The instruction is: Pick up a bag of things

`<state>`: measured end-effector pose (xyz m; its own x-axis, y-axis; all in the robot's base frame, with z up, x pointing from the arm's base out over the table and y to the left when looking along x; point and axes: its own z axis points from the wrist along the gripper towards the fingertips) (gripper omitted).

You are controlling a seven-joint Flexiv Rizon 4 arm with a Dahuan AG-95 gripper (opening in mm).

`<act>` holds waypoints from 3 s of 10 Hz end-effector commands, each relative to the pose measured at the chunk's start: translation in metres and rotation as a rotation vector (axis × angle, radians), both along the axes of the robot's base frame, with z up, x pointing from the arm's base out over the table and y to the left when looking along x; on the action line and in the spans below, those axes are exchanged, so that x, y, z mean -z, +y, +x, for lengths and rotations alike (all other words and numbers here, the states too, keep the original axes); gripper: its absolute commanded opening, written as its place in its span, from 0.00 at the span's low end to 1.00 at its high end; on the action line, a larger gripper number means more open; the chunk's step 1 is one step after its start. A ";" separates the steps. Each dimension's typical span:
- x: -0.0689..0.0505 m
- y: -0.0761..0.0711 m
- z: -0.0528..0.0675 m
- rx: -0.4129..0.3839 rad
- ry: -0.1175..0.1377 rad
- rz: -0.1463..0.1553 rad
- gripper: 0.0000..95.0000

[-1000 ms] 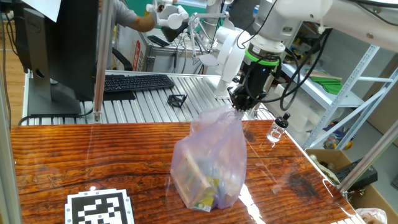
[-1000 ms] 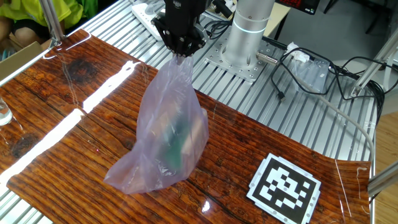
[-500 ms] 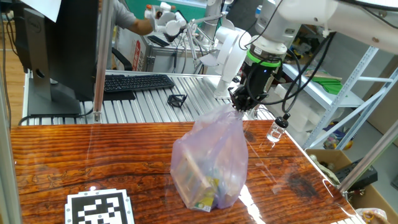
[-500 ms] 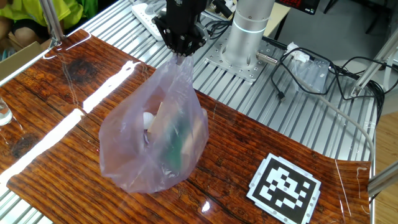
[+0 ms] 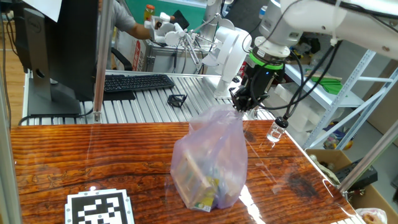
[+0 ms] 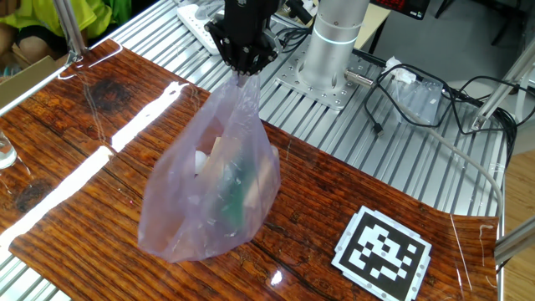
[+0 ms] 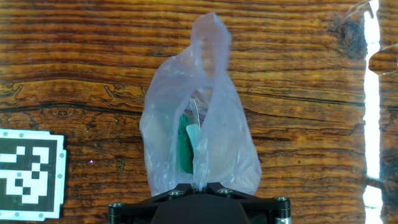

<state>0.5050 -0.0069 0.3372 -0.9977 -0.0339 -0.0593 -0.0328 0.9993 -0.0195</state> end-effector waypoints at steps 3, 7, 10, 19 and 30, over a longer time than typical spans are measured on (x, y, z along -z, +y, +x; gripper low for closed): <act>0.000 0.000 0.000 -0.012 -0.013 -0.003 0.00; 0.000 0.000 0.000 -0.018 -0.045 0.008 0.00; 0.000 0.000 0.000 -0.024 -0.068 0.009 0.00; 0.000 0.000 0.000 -0.044 -0.096 0.052 0.00; -0.011 0.003 0.003 -0.034 -0.058 0.062 0.00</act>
<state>0.5066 -0.0040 0.3491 -0.9906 -0.0624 -0.1216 -0.0674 0.9970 0.0379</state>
